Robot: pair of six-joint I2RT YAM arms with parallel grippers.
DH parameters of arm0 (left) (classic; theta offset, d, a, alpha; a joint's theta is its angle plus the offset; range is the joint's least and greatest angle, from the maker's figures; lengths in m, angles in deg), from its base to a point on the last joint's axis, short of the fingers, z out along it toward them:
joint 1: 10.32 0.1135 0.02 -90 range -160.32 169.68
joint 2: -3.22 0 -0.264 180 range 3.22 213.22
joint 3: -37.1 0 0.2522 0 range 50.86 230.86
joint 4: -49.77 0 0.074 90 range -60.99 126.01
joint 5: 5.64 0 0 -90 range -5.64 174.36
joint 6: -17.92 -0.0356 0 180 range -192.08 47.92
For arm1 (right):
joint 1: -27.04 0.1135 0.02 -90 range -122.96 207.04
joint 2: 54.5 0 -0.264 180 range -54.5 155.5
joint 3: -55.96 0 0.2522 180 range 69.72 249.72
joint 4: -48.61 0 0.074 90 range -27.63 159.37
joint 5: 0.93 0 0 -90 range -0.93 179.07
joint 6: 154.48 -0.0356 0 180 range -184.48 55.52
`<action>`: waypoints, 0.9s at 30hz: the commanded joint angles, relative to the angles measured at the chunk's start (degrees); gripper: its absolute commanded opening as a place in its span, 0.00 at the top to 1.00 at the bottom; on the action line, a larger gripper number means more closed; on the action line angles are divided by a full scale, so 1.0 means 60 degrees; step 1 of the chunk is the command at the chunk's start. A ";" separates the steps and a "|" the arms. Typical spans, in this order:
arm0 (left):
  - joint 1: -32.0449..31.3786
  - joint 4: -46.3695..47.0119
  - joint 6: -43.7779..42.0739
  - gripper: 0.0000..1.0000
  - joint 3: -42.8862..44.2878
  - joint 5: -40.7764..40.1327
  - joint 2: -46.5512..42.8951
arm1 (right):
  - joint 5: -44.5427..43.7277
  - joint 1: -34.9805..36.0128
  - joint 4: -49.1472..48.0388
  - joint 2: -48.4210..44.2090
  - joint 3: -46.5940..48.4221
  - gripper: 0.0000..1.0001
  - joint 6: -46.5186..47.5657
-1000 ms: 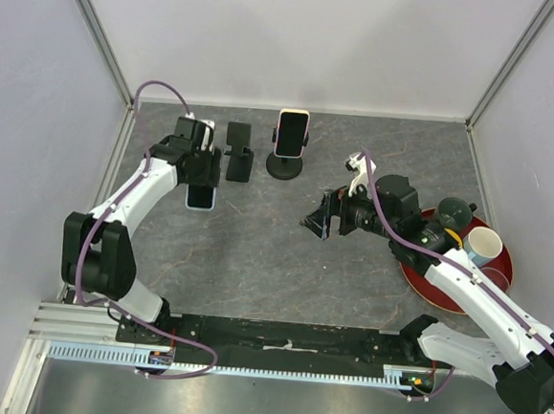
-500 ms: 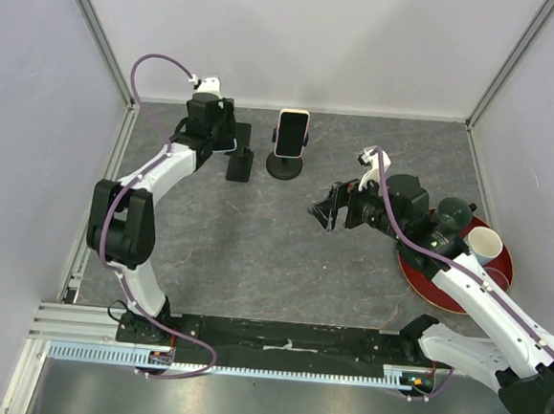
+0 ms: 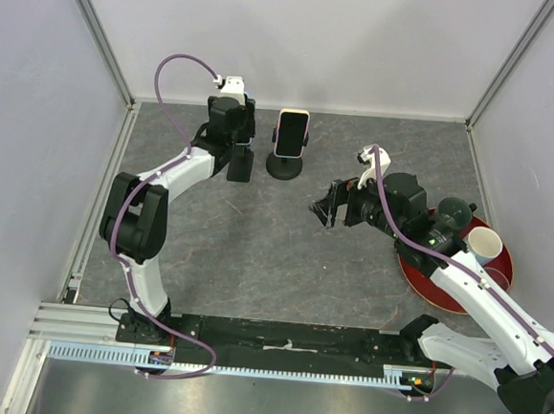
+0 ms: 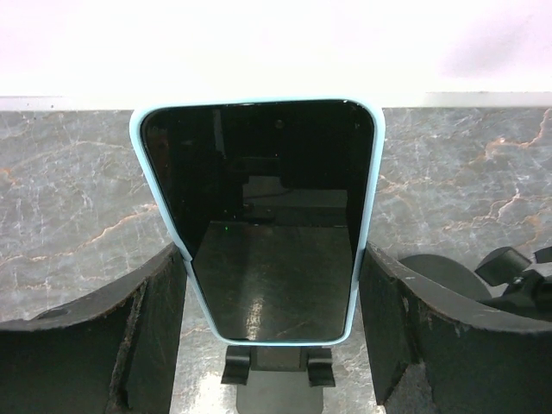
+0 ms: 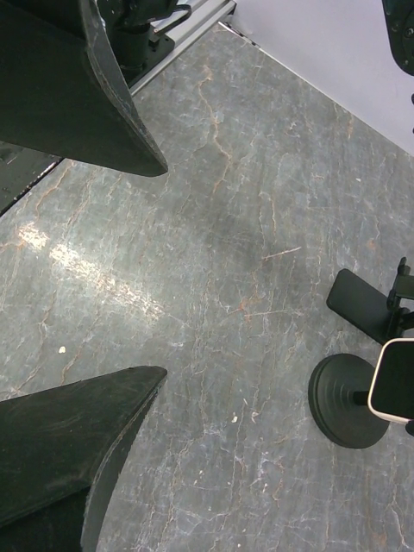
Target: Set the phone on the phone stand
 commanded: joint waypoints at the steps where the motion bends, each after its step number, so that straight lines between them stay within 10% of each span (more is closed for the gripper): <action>1: -0.0180 0.1626 -0.0480 0.98 0.0254 -0.0414 -0.0109 | -0.0182 0.0019 -0.0155 -0.0039 0.0354 0.02 0.0039; 27: -0.0253 0.1627 -0.0509 0.98 -0.0933 -0.0018 -0.0212 | -0.0051 0.0034 -0.0287 -0.0127 0.0164 0.02 -0.0107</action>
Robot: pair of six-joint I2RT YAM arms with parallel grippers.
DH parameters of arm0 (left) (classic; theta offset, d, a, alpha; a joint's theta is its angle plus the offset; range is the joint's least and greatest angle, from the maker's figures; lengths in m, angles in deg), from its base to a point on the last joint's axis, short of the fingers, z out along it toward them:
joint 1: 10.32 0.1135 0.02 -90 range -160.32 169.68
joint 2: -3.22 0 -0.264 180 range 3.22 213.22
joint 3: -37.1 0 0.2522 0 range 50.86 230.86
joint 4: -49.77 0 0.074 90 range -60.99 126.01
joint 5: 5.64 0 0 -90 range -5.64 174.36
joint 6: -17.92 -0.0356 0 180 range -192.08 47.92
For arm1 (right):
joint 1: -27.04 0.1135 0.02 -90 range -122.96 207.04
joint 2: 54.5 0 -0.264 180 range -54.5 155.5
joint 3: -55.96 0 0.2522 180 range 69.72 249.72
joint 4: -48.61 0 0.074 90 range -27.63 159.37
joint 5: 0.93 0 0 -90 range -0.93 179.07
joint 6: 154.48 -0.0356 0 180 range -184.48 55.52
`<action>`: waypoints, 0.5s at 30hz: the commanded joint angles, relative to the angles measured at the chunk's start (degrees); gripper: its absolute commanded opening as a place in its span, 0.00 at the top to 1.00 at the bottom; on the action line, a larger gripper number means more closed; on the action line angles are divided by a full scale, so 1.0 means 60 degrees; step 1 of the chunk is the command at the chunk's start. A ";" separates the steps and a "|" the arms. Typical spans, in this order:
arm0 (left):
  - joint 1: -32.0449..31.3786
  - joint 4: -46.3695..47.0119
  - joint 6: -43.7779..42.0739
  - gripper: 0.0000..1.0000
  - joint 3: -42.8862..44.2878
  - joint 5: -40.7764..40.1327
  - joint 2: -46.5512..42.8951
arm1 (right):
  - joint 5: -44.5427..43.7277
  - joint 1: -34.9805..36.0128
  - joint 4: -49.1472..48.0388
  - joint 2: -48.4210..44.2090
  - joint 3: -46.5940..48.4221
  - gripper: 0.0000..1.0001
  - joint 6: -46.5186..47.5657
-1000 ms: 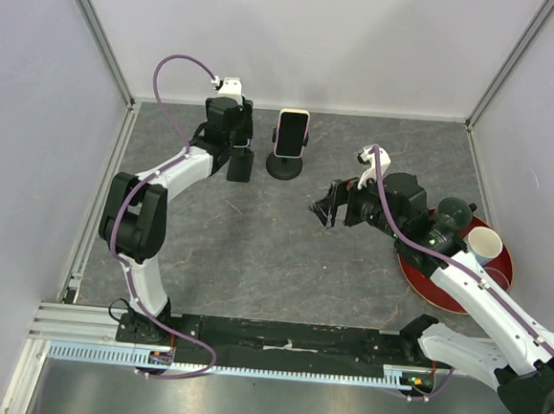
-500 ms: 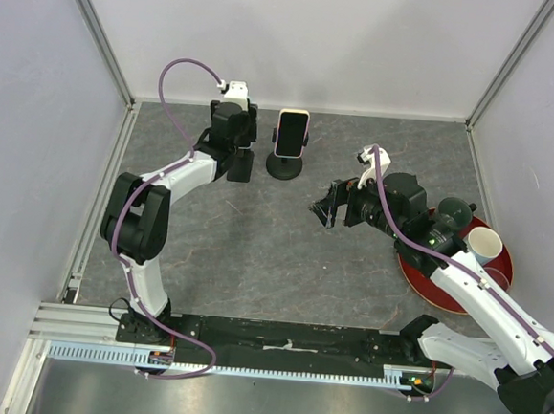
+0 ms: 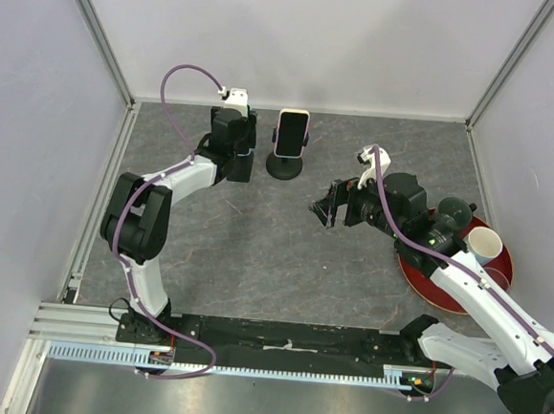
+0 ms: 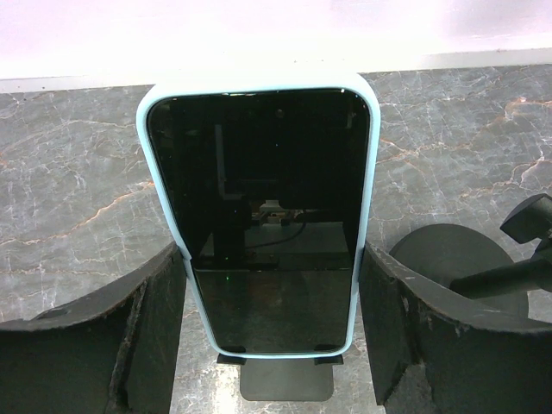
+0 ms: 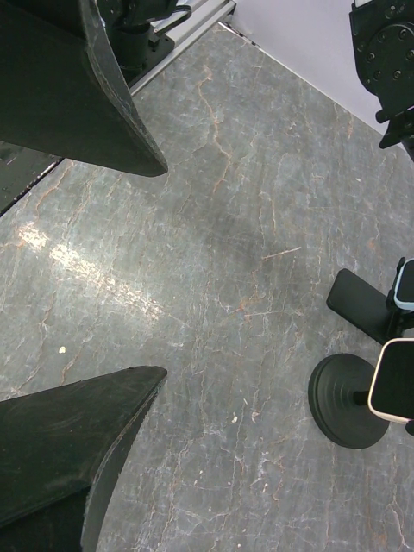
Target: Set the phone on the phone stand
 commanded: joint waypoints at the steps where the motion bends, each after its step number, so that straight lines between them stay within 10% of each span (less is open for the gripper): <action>1: -0.0053 0.0741 -0.0076 0.98 0.0000 0.0106 -0.0223 | -0.0025 0.0019 -0.0287 -0.0127 0.0164 0.02 -0.0125; 7: -0.0038 0.0055 0.0101 0.97 0.0380 0.0383 -0.0018 | 0.0048 0.0019 -0.0345 -0.0127 0.0149 0.02 -0.0199; 12: -0.0053 -0.0109 -0.0309 0.46 0.0001 0.0999 -0.0427 | 0.0034 0.0034 -0.0345 -0.0171 0.0120 0.02 -0.0199; 15: -0.0038 -0.0079 -0.0325 0.33 -0.0307 0.1102 -0.0837 | 0.0034 0.0019 -0.0345 -0.0200 0.0105 0.02 -0.0257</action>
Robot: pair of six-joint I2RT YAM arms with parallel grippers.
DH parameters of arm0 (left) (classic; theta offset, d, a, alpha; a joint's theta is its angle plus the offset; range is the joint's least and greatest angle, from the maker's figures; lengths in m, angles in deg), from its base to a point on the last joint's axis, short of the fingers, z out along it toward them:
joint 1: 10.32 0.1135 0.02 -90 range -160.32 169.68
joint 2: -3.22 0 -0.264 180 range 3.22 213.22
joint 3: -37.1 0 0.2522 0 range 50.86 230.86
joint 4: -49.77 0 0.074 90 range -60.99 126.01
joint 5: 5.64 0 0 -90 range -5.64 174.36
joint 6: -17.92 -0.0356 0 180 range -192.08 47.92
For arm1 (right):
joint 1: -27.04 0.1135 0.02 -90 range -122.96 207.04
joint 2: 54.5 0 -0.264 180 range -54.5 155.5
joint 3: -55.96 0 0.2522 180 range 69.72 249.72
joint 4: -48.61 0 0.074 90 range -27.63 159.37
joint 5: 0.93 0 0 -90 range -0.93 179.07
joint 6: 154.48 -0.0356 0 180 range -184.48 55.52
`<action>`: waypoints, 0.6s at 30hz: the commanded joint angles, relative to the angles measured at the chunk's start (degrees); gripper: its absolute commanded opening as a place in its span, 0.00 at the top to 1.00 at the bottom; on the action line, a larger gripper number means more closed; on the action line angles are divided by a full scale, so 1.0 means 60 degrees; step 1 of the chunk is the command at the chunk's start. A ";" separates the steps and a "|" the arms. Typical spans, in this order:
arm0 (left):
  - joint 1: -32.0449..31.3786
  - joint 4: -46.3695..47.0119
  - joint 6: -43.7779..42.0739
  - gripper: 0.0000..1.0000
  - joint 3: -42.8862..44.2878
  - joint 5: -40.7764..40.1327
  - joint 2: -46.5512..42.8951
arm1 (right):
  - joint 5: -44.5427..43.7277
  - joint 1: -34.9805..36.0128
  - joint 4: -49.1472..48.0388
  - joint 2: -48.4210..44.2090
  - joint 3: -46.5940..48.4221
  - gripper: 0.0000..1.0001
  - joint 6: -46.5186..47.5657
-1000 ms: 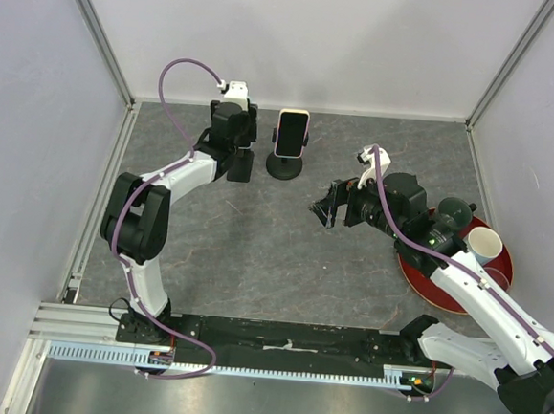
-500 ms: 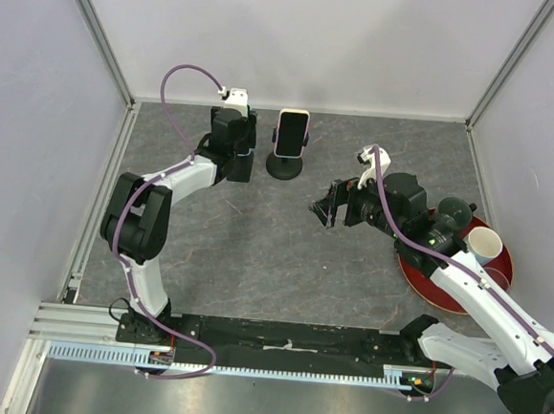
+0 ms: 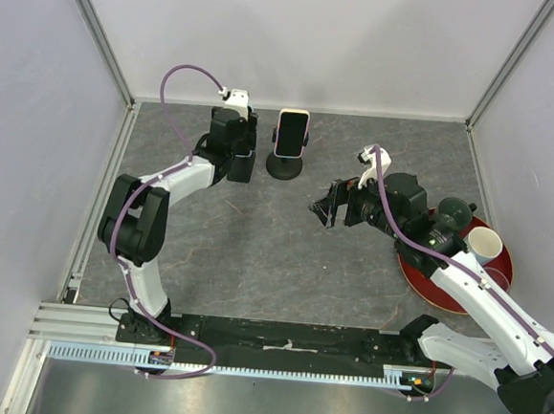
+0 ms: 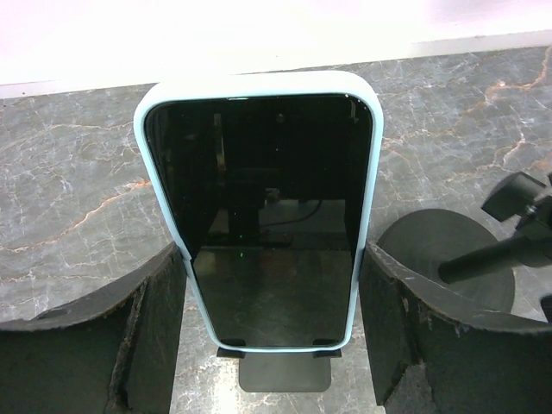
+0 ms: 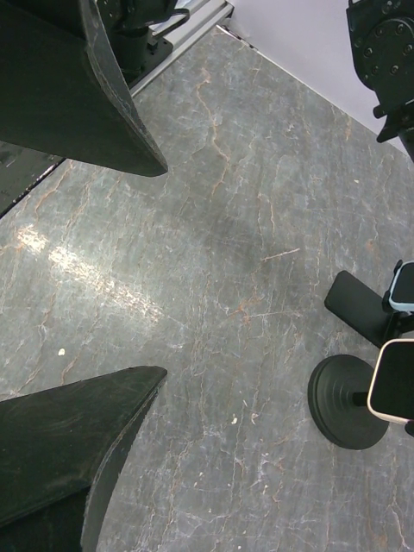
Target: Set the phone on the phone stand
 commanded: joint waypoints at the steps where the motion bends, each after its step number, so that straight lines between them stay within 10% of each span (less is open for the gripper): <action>1: -0.0079 0.0030 -0.0088 0.31 -0.0355 0.0606 -0.1023 | -0.0014 0.0034 -0.0316 -0.0211 0.0105 0.02 -0.0203; 6: -0.0079 -0.0189 0.0308 0.08 -0.0561 0.1265 -0.1918 | -0.0233 0.0019 -0.0331 -0.0314 0.0105 0.02 -0.0261; 18: -0.0064 -0.1435 0.0996 0.04 -0.0150 0.1252 -0.2284 | -0.0379 0.0019 -0.0009 -0.0694 0.0281 0.02 -0.0335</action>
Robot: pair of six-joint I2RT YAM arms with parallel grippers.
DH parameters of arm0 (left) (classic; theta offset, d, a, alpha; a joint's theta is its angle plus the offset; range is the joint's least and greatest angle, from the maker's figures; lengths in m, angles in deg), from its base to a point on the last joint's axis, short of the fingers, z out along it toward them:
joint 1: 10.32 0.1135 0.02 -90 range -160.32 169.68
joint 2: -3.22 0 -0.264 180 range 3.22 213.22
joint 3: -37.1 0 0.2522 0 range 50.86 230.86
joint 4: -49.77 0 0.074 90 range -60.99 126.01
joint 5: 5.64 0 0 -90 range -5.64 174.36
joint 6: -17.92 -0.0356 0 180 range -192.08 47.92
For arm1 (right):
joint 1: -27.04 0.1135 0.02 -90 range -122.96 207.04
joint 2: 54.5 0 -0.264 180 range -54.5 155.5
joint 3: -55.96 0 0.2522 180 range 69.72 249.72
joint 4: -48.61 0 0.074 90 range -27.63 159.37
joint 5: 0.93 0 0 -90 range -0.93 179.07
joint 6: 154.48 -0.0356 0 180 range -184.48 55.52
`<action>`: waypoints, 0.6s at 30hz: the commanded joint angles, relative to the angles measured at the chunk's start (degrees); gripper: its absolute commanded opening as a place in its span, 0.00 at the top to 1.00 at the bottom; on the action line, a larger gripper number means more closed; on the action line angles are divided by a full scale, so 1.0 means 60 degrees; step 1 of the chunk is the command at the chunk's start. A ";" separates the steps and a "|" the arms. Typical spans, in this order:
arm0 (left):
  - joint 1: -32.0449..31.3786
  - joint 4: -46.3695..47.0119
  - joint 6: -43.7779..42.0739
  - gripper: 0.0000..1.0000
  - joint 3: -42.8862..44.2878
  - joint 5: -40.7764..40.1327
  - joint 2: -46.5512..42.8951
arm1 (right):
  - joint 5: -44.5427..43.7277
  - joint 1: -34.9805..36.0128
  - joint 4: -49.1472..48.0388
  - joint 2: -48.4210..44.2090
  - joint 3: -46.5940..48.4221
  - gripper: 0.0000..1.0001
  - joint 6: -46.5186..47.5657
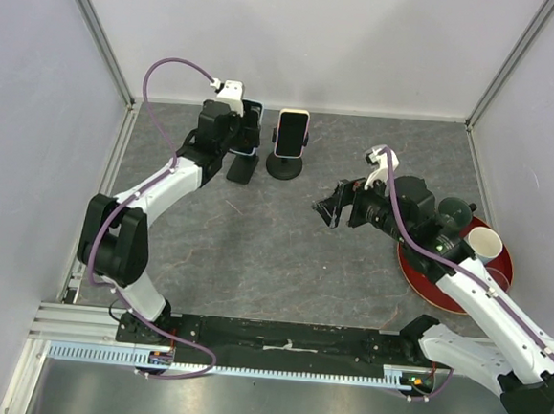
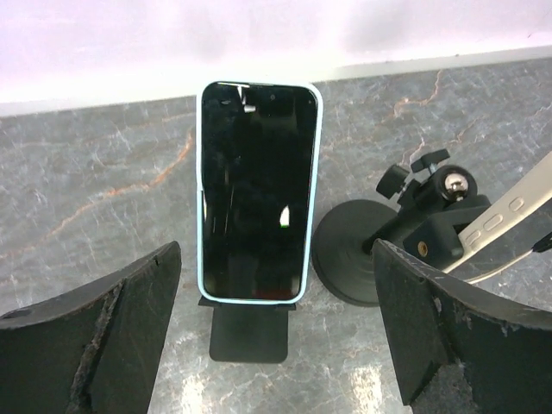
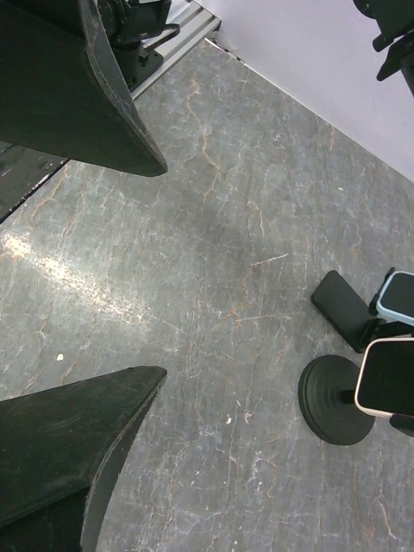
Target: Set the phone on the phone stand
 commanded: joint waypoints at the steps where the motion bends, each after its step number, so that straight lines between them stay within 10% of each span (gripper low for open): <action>1: -0.0027 -0.0542 0.0701 0.03 0.0021 -0.0093 -0.0696 | -0.0318 0.0034 0.0006 -0.0374 0.0299 0.02 -0.0098; 11: -0.0013 -0.1596 0.1624 0.02 -0.0814 0.0228 -0.2847 | -0.2045 0.0034 0.0591 -0.0901 0.0343 0.02 -0.0083; 18: 0.0031 -0.2899 0.2314 0.04 -0.0976 0.2818 -0.4838 | -0.4693 0.0019 0.1748 -0.1836 0.0943 0.02 0.0443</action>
